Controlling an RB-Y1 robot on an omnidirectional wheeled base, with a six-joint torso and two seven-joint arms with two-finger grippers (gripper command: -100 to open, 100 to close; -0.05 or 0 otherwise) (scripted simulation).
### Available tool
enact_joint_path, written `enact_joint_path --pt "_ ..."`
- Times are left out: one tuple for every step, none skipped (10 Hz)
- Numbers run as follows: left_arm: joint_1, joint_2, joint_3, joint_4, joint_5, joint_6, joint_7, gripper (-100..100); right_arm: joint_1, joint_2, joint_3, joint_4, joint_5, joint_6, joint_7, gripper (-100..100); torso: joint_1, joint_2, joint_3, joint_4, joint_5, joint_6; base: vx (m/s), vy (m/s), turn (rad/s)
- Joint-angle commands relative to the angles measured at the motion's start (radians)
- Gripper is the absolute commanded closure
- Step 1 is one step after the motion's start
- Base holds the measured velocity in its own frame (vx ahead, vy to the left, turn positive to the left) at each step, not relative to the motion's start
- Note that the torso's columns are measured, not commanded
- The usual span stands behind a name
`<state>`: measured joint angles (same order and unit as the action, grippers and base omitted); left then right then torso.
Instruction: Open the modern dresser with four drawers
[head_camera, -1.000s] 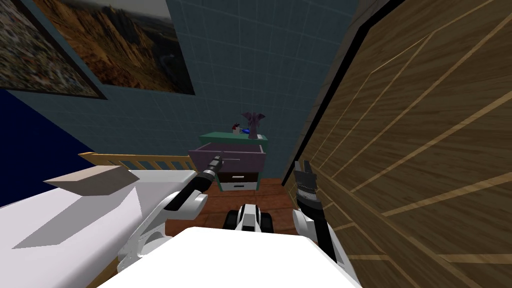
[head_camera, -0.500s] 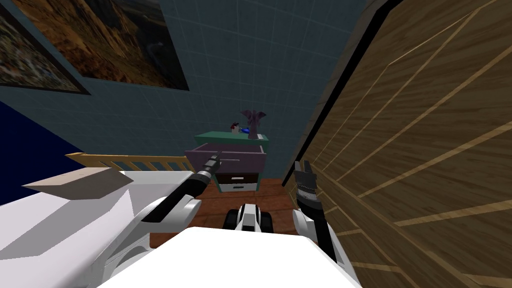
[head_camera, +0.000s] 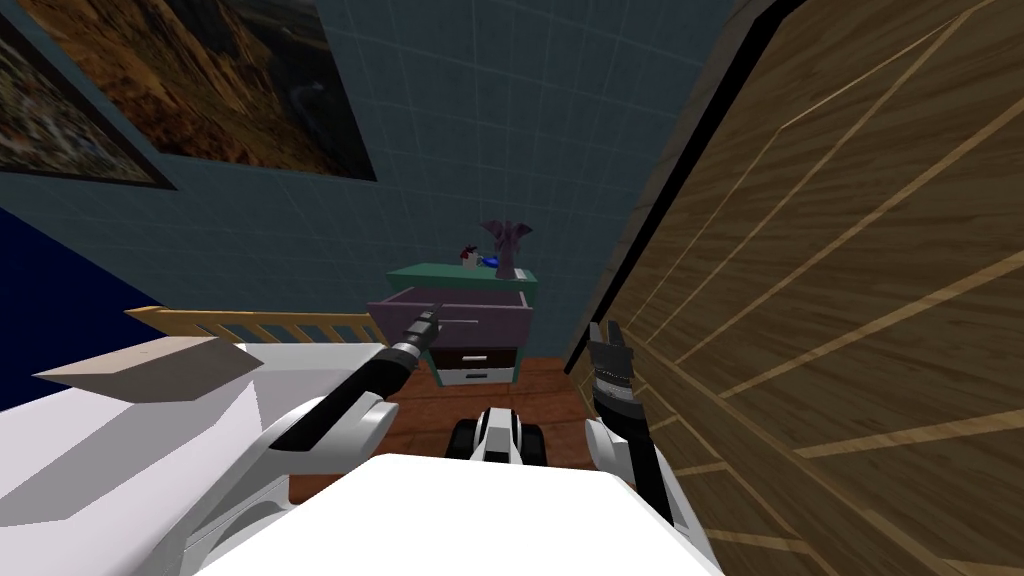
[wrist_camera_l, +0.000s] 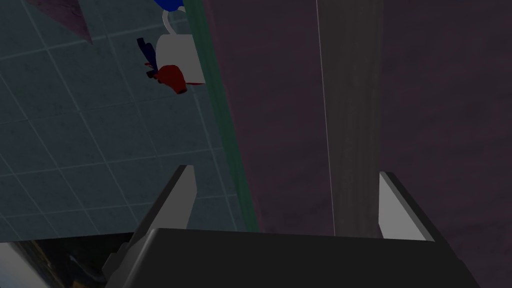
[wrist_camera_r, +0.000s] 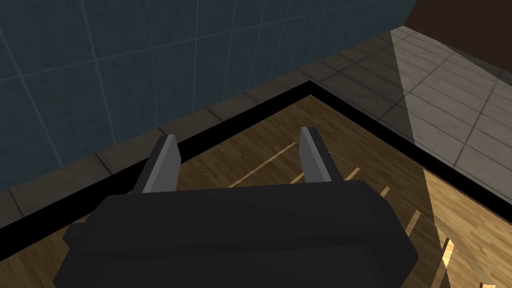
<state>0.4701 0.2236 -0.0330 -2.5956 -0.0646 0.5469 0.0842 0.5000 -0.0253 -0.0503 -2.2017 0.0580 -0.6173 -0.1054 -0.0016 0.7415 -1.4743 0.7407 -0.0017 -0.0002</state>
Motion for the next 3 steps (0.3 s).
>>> enact_joint_path --pt "0.001 0.0 0.0 0.001 0.0 0.001 0.0 0 0.0 0.0 0.0 0.0 0.0 0.0 0.0 0 0.0 -0.002 -0.001 -0.001 0.0 0.0 0.0 0.0 0.0" --pt "0.002 0.0 -0.001 0.002 0.0 0.002 0.0 0 0.0 0.0 0.0 0.0 0.0 0.0 0.0 0 0.001 -0.002 -0.001 -0.001 0.001 0.0 0.0 0.0 0.0" --pt "0.002 0.0 -0.001 0.003 0.0 0.003 0.0 0 0.0 0.0 0.0 0.0 0.0 0.0 0.0 0 0.001 -0.003 -0.002 -0.002 0.001 0.0 0.0 0.0 0.0"
